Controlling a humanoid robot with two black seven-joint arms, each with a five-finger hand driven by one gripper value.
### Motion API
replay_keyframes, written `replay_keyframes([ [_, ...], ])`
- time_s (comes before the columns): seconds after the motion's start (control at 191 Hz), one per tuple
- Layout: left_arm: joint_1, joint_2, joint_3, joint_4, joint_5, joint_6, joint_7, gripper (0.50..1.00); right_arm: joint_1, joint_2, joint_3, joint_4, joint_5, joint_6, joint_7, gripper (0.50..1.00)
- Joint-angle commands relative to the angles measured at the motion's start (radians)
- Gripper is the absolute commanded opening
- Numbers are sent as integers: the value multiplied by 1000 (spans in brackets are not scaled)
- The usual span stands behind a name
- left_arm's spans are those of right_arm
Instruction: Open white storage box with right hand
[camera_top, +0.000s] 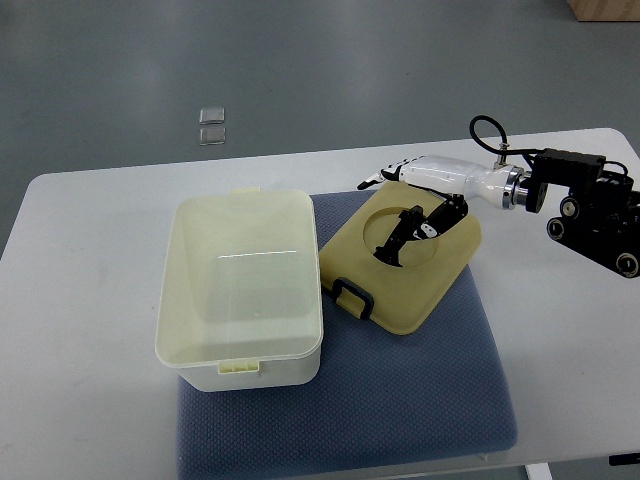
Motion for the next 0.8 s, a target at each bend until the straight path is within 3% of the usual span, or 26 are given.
replay_keyframes([
  [0.0,0,0,0,-1,0,1,1,1000,2,-6,19,0,49,10,0,911],
  [0.378,0,0,-1,-1,0,1,0,1000,0,-10,92,-2,356,12,0,926],
  [0.792,0,0,0,-1,0,1,0,1000,-57,33,137,-80,967,58,0,926],
])
